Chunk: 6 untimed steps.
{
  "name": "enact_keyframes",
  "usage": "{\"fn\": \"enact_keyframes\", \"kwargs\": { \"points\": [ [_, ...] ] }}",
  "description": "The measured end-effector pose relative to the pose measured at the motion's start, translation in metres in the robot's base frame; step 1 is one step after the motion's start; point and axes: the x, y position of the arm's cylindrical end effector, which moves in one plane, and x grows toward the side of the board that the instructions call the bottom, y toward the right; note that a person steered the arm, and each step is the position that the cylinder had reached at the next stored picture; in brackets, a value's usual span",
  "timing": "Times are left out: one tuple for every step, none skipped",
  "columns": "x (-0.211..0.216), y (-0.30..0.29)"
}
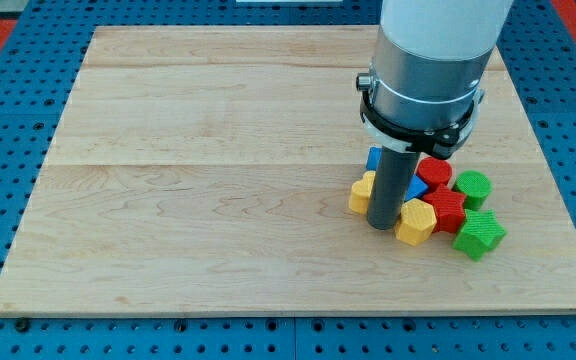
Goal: Point at the green star
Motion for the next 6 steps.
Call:
{"fn": "enact_keyframes", "kwargs": {
  "points": [
    [0.015, 0.0],
    [0.012, 0.002],
    [0.004, 0.004],
    [0.039, 0.004],
    [0.082, 0.047],
    [0.077, 0.117]
  ]
}}
